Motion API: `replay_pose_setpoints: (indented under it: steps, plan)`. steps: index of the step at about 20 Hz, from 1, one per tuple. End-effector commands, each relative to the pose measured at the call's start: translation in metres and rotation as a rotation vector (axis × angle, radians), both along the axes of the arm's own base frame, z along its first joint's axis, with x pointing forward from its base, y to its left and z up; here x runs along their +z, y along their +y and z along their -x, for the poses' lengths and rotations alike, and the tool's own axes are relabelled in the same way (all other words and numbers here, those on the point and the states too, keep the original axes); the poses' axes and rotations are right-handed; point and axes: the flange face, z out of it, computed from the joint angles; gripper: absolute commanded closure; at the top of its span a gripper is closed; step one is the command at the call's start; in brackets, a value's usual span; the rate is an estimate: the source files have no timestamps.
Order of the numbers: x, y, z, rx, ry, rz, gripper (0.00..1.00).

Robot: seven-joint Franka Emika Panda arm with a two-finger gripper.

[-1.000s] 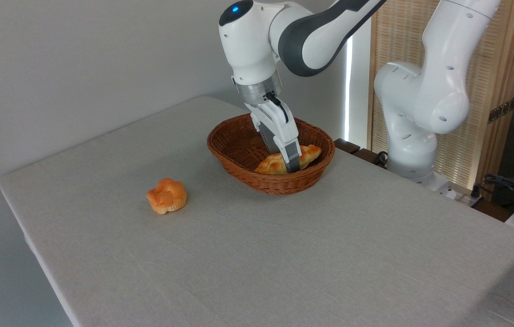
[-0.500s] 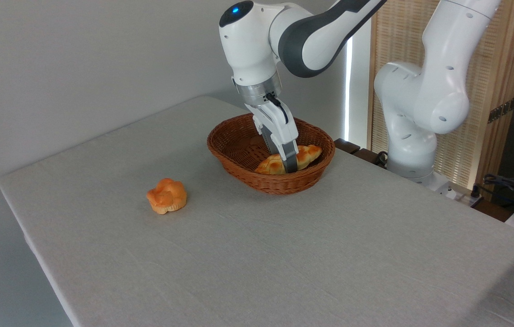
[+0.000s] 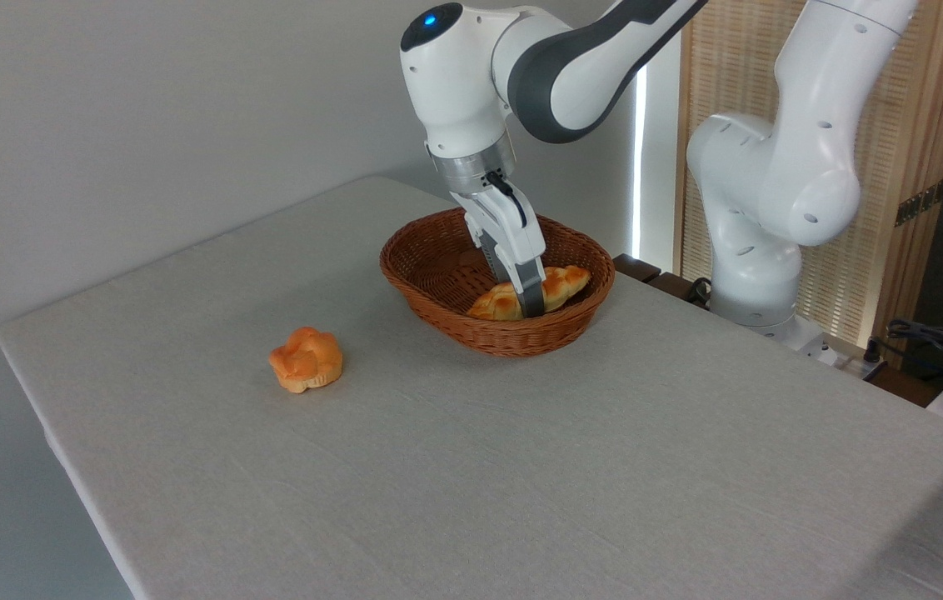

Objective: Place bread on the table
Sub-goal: 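Close the gripper on the braided bread roll inside the basket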

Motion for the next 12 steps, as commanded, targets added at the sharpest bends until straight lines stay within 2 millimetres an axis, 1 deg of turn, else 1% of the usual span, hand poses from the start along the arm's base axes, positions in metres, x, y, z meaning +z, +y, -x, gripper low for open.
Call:
replay_pose_setpoints:
  steps: [1, 5, 7, 9, 10, 11, 12]
  plan:
    - [0.004, -0.003, -0.002, 0.012, 0.002, 0.016, 0.79]
    - [0.013, -0.005, -0.006, 0.014, -0.013, 0.023, 0.79]
    - [0.021, -0.006, -0.006, 0.005, 0.009, 0.019, 0.79]
    - [0.033, -0.009, -0.009, 0.007, 0.010, 0.022, 0.79]
    - [0.049, -0.013, -0.011, 0.008, 0.018, 0.036, 0.79]
    - [0.059, -0.015, -0.012, 0.008, 0.027, 0.047, 0.79]
    - [0.082, -0.019, -0.013, 0.005, 0.039, 0.070, 0.79]
